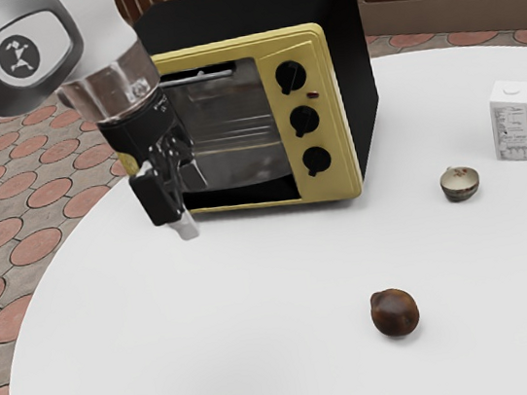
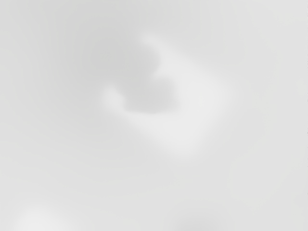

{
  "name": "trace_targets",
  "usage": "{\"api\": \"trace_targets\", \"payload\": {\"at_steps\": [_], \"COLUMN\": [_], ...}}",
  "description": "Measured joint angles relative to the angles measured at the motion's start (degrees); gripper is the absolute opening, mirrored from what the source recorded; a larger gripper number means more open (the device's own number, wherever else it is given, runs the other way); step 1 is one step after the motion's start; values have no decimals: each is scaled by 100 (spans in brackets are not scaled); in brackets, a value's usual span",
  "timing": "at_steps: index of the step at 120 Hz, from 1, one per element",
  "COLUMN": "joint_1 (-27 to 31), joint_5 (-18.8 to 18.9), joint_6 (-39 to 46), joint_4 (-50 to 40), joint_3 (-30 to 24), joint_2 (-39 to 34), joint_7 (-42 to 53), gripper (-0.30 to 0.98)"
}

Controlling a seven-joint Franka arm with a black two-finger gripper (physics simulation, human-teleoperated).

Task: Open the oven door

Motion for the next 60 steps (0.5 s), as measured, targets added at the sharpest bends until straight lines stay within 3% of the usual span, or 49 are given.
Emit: {"api": "trace_targets", "payload": {"at_steps": [30, 45, 60], "joint_1": [261, 711, 1199], "joint_5": [77, 96, 107], "joint_6": [170, 200, 353], "joint_4": [-339, 889, 1386], "joint_3": [-31, 69, 95], "joint_2": [-4, 688, 1142], "joint_7": [-135, -114, 9], "gripper": [69, 69, 69]}}
